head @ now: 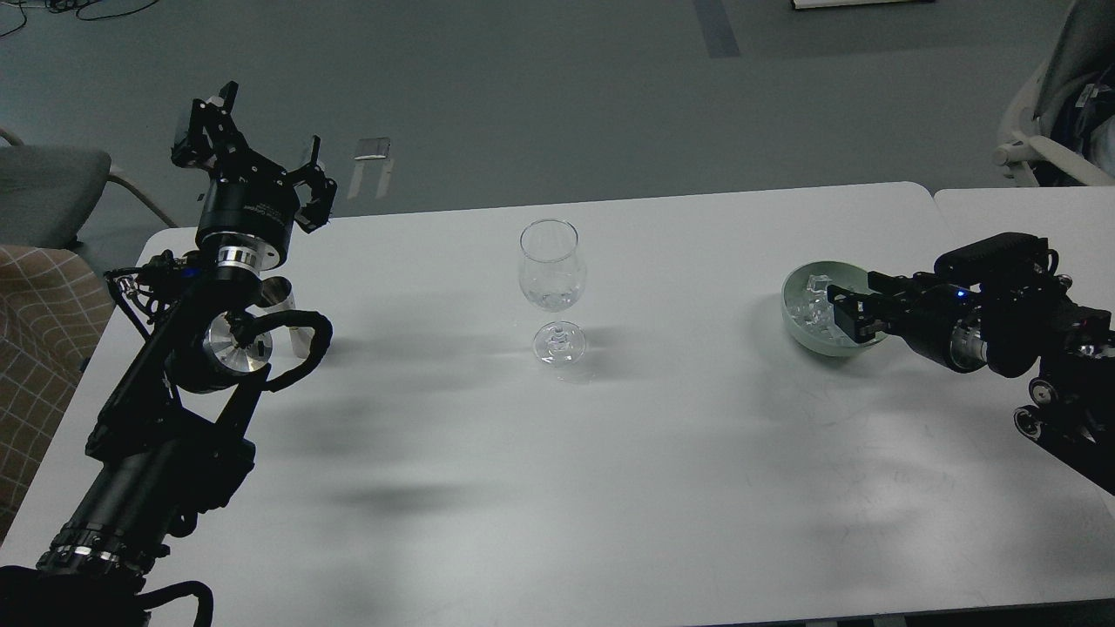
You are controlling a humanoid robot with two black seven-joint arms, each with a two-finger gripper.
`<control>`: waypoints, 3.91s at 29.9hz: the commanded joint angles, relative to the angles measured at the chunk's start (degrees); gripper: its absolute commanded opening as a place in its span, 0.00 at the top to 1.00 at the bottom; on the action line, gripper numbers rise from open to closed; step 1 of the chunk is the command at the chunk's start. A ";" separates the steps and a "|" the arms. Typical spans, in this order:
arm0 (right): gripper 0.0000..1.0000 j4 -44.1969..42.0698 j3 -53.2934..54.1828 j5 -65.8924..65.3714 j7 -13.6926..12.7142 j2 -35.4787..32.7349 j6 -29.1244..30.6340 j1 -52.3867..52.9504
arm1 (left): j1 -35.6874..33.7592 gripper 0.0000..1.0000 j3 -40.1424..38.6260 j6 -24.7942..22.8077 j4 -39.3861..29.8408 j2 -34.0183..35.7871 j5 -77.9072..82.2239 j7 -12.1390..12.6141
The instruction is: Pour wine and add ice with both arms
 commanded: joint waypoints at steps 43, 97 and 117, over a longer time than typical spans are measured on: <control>0.83 -3.52 -1.76 -1.35 -0.17 1.92 -0.26 0.54 | 0.06 0.02 -0.18 0.09 0.04 0.14 -0.44 -0.10; 1.00 15.38 2.19 -2.85 -0.26 19.32 -1.66 11.61 | 0.06 0.02 -0.88 0.36 0.04 0.76 -0.44 -0.10; 0.98 9.40 1.40 -2.94 -0.17 24.50 -1.66 11.96 | 0.06 0.02 -0.88 0.27 0.04 0.93 -0.44 -0.10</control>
